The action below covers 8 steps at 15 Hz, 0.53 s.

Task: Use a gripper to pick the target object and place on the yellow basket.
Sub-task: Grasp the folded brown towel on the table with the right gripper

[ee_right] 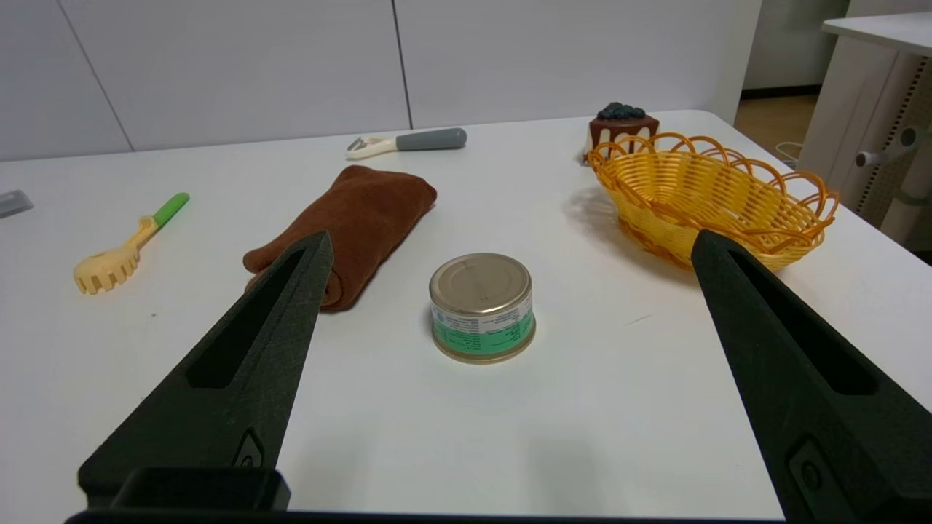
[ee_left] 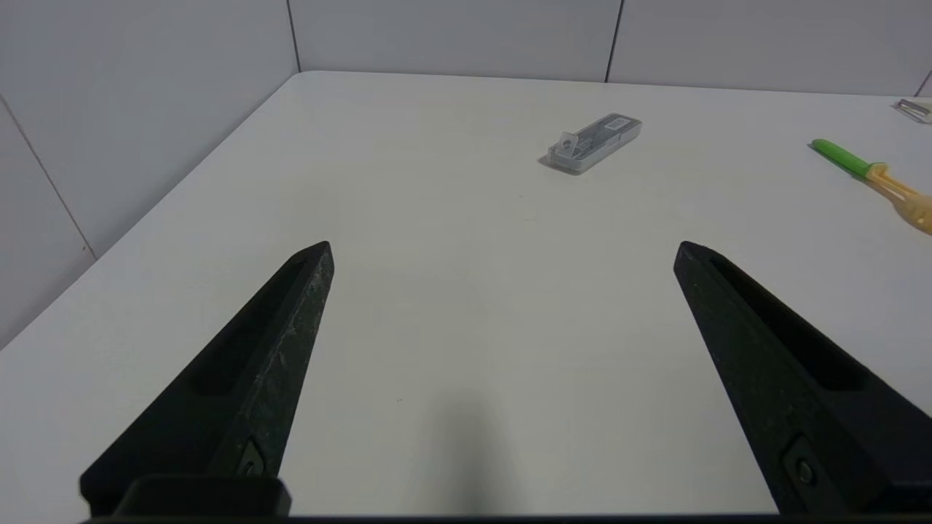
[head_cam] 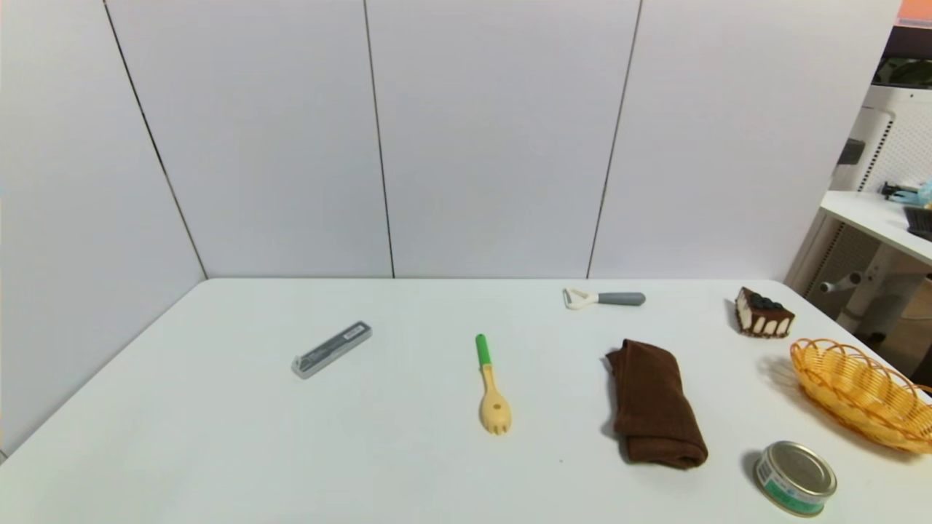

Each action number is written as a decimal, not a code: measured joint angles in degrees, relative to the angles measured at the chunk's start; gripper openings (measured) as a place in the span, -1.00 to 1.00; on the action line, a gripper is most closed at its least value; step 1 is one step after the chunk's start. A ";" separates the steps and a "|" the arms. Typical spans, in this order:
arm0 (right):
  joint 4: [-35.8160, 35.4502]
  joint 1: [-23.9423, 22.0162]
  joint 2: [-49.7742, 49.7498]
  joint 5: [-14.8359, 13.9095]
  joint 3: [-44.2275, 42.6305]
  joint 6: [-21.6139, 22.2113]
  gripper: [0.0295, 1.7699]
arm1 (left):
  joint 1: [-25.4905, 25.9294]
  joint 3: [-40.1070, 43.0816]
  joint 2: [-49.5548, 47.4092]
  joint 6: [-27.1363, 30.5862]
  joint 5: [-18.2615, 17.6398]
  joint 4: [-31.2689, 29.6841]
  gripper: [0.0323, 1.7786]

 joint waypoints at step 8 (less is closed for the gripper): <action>4.53 0.90 14.31 1.71 -15.43 -2.91 0.92 | 0.00 0.00 0.00 0.00 0.00 0.00 0.90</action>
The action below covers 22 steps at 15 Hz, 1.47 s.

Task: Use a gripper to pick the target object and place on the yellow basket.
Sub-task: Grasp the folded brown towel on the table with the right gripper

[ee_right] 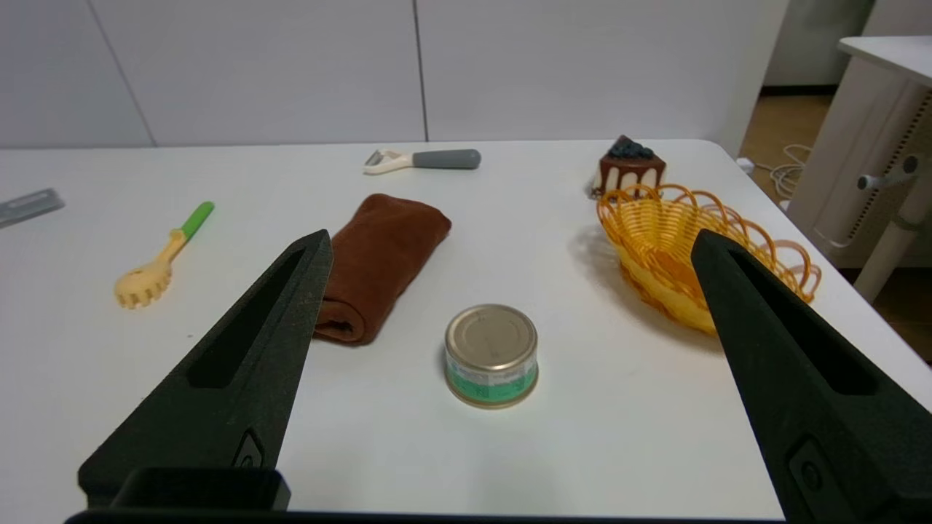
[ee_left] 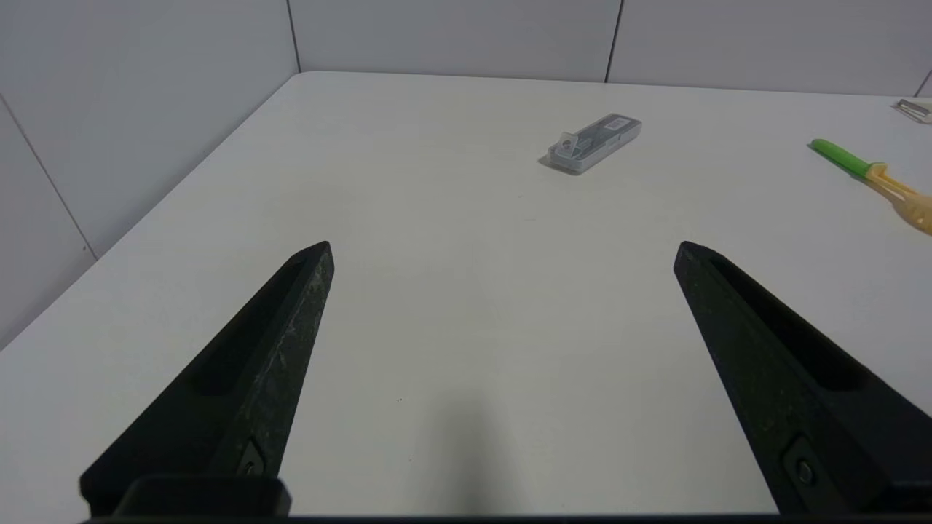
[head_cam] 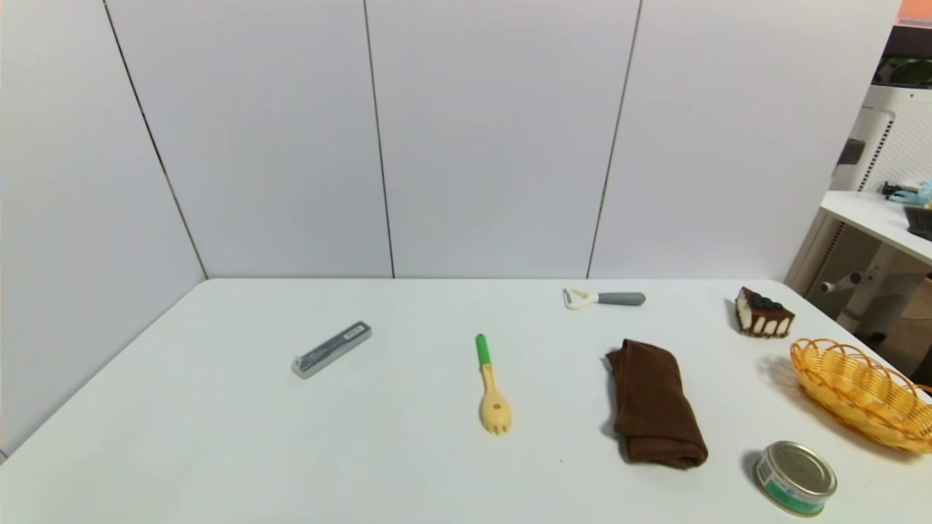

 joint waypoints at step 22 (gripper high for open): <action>46.25 15.92 87.53 -3.16 -73.13 15.06 0.92 | 0.00 0.00 0.00 0.00 0.00 0.00 0.90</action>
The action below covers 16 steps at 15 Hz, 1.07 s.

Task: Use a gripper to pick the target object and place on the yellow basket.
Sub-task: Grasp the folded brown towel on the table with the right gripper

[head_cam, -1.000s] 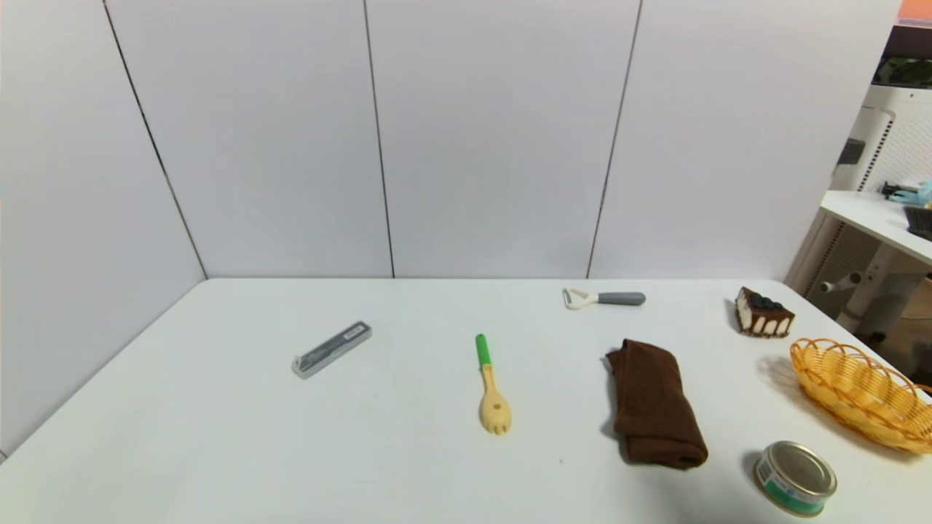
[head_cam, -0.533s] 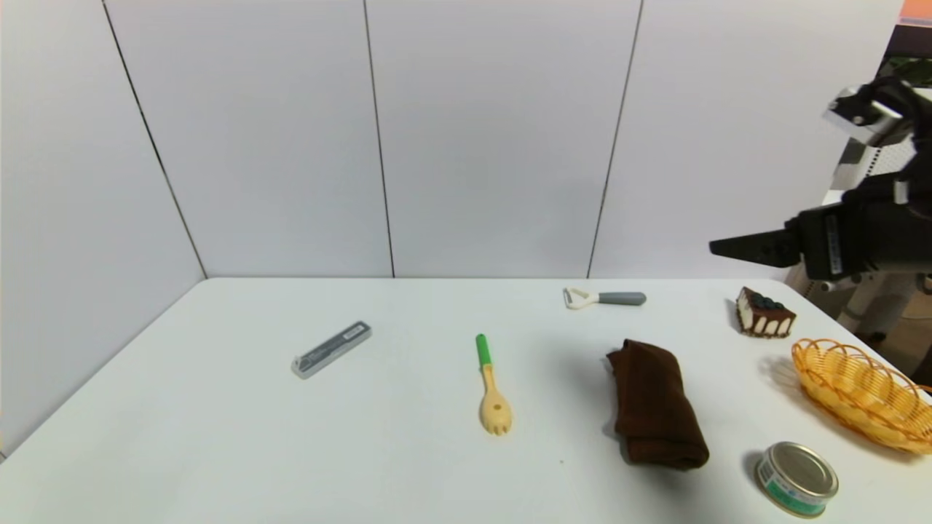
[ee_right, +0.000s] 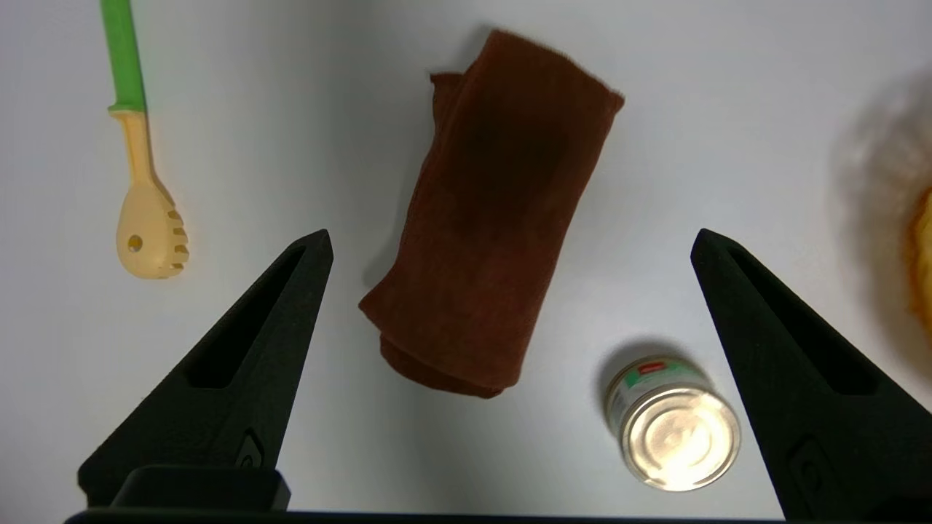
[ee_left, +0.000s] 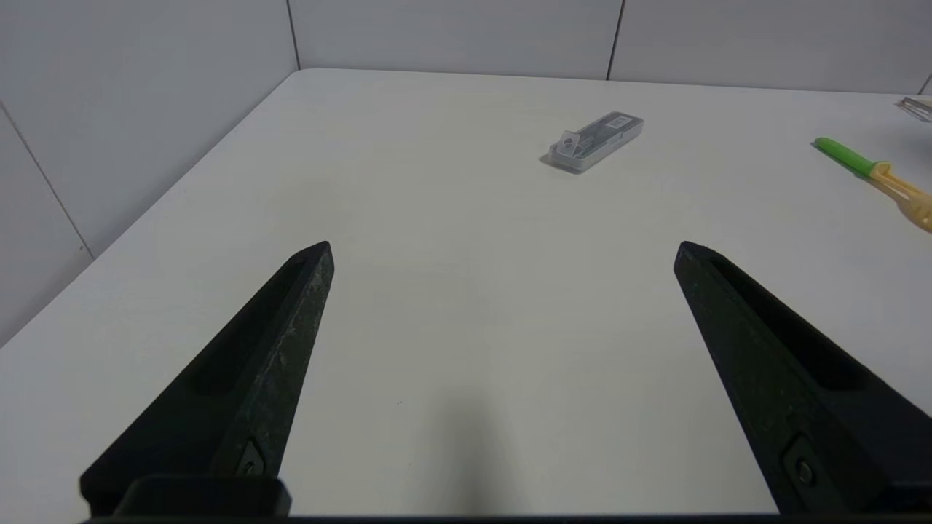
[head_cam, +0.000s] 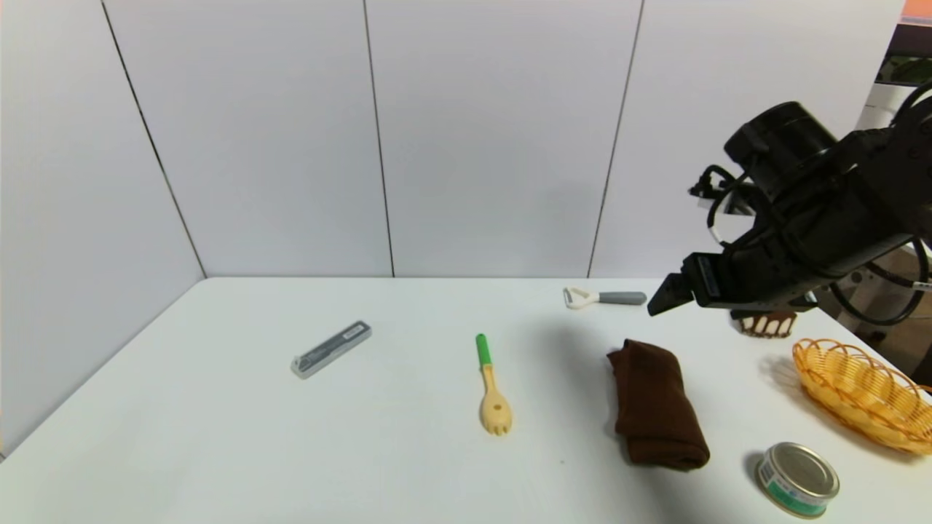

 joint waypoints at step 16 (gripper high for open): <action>6.29 2.77 10.80 -0.11 2.55 15.04 0.92 | 0.00 0.00 0.00 0.00 0.00 0.00 0.90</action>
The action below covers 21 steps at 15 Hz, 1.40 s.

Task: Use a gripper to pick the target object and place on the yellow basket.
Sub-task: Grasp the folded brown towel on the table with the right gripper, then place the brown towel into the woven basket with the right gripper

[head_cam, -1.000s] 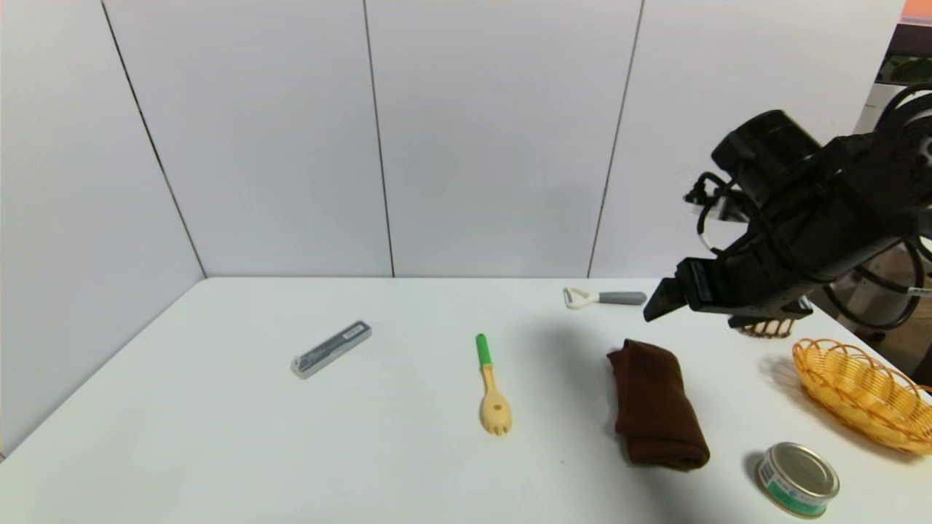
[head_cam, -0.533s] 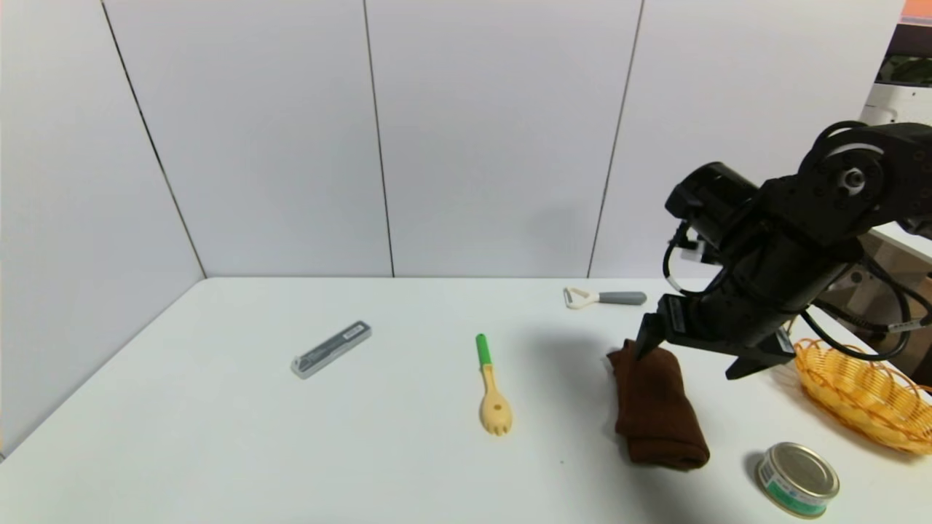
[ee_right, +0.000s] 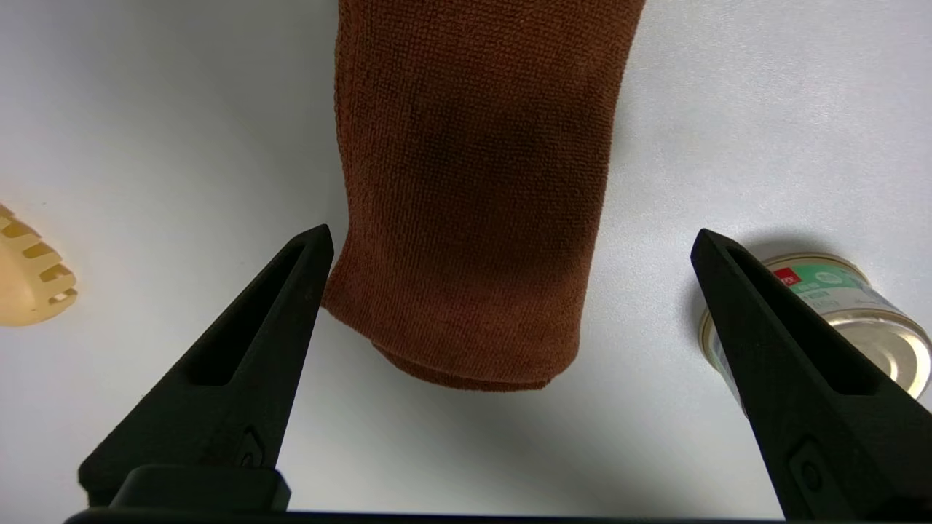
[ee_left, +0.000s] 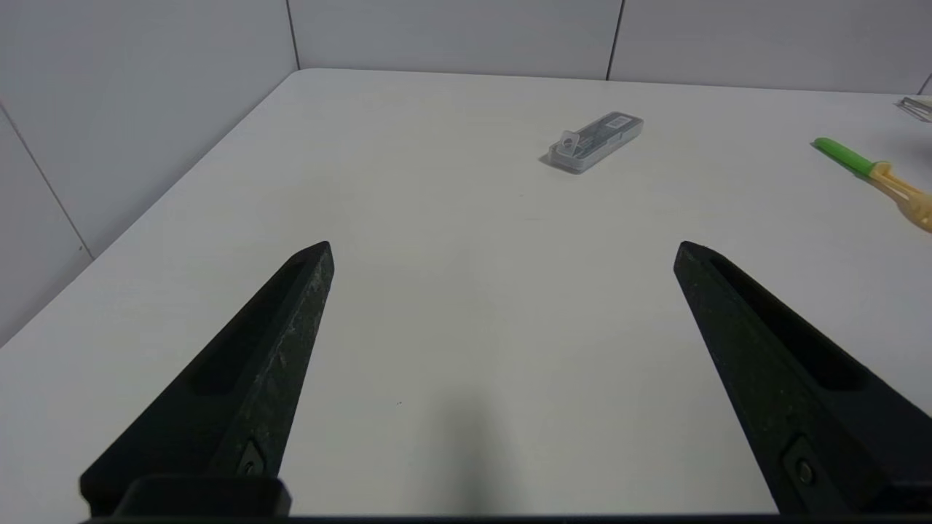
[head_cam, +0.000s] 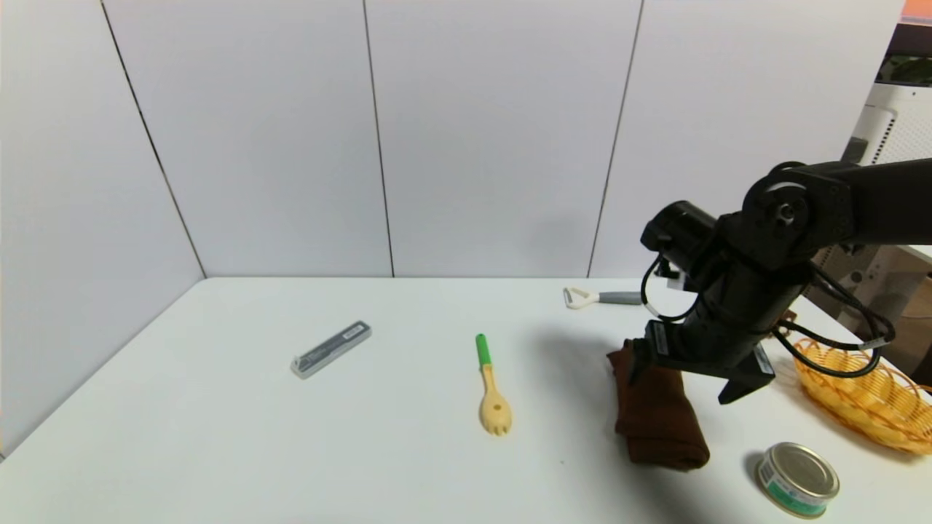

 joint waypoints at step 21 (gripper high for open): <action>-1.68 -0.15 8.61 -2.34 -2.02 -1.02 -0.59 | 0.00 0.00 0.00 0.00 0.00 0.00 0.90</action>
